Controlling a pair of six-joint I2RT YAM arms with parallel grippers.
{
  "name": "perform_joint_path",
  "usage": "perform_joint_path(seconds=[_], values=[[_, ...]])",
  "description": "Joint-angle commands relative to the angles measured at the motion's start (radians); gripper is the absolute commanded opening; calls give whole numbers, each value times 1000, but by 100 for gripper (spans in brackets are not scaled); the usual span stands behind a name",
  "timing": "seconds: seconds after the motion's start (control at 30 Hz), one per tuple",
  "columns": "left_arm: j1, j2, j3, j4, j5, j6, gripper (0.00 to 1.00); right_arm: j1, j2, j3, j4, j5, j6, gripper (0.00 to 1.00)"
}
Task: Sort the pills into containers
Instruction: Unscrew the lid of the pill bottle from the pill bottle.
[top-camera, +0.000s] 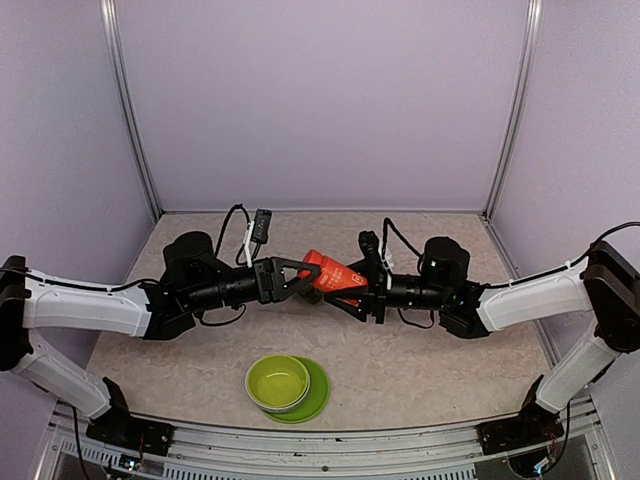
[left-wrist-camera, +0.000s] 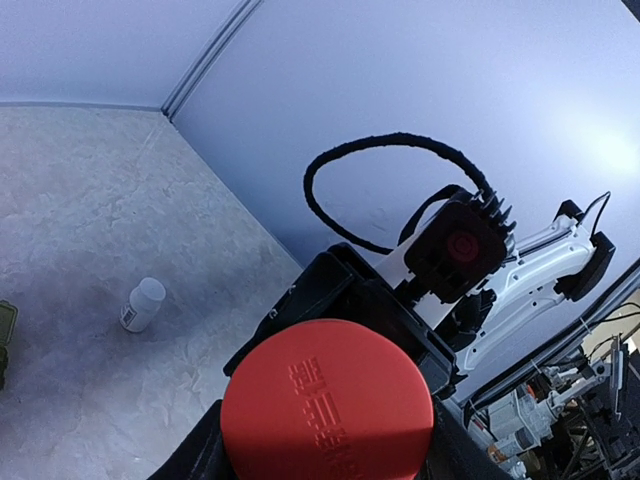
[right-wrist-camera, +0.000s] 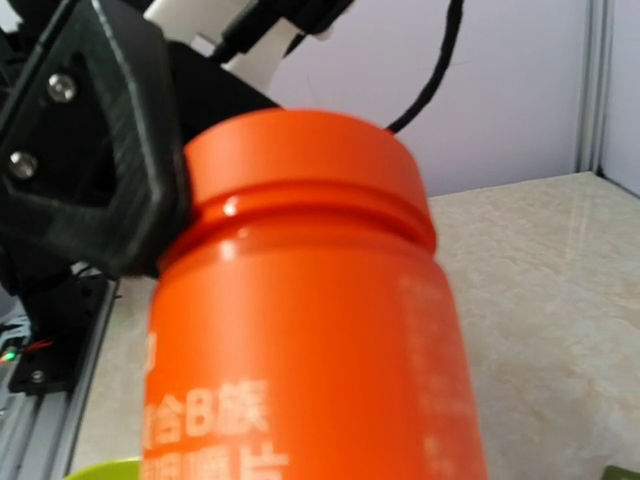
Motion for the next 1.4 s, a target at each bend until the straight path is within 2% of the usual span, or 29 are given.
perform_joint_path(seconds=[0.0,0.07,0.2,0.3,0.33,0.57,0.83,1.13,1.37], values=[[27,-48,34,-40,-120,-57,44,-30,-38,-17,25,52,-42,32],[26,-45,33,-33,-117,-51,54,-30,-38,-11,21,37,-36,32],[26,-44,23,-4,-106,-15,83,-29,-46,-4,24,2,-10,32],[27,-47,15,20,-100,18,97,-27,-48,-3,28,-29,11,32],[27,-48,11,31,-95,31,98,-26,-48,-2,32,-39,20,32],[24,-18,-13,182,17,134,99,-2,-2,28,70,-106,96,32],[19,50,-14,318,154,150,98,22,47,68,104,-158,161,32],[6,70,-15,339,157,183,92,30,108,85,141,-190,224,32],[-4,74,-16,335,163,186,85,30,79,79,101,-110,196,32]])
